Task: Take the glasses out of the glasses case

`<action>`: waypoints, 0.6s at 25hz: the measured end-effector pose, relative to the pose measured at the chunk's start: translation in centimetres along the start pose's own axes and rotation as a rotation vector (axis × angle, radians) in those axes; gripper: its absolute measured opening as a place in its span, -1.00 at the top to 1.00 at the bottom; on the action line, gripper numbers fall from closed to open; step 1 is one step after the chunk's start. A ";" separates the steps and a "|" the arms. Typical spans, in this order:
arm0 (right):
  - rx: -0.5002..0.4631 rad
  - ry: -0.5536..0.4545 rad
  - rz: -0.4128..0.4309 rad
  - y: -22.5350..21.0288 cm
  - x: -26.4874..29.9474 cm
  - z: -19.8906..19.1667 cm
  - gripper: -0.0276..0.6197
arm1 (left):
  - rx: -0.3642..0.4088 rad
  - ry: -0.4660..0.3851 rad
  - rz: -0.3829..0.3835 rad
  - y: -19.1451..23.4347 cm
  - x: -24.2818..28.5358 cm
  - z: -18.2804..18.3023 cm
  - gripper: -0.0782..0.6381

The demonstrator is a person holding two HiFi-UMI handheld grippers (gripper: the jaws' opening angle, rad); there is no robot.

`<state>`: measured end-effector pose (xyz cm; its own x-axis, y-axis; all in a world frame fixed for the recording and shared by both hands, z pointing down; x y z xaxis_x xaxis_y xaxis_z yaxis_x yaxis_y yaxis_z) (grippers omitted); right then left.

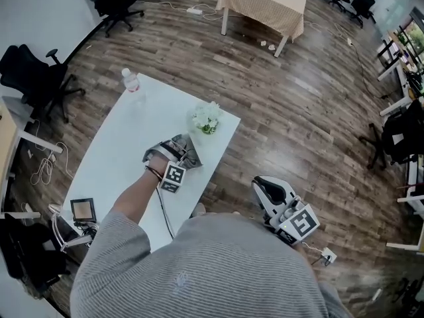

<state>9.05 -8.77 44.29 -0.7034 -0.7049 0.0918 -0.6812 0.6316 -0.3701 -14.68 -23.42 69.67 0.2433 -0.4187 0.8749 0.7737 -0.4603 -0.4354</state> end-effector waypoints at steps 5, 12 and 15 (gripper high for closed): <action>0.002 -0.002 0.006 -0.1 0.1 0.0 0.84 | -0.306 -0.075 0.046 1.8 -1.4 -2.0 0.71; 0.004 -0.003 0.017 0.1 0.3 -0.1 0.84 | -0.720 -0.169 0.128 2.8 -2.6 -4.2 0.71; 0.000 -0.003 0.021 0.1 0.4 -0.1 0.84 | -0.937 -0.227 0.179 2.9 -3.2 -5.6 0.71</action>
<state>8.68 -8.92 44.33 -0.7167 -0.6926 0.0817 -0.6666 0.6459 -0.3721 -16.51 -27.81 64.43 0.4944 -0.4276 0.7568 -0.0395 -0.8808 -0.4719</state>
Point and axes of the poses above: the fingertips, and each gripper's own axes: x forward along the fingers, y to its left, z out of its top, the point moved 7 cm from there along -x, backward along the fingers, and after that the axes turned 14 degrees about x, right-handed, at the moved point
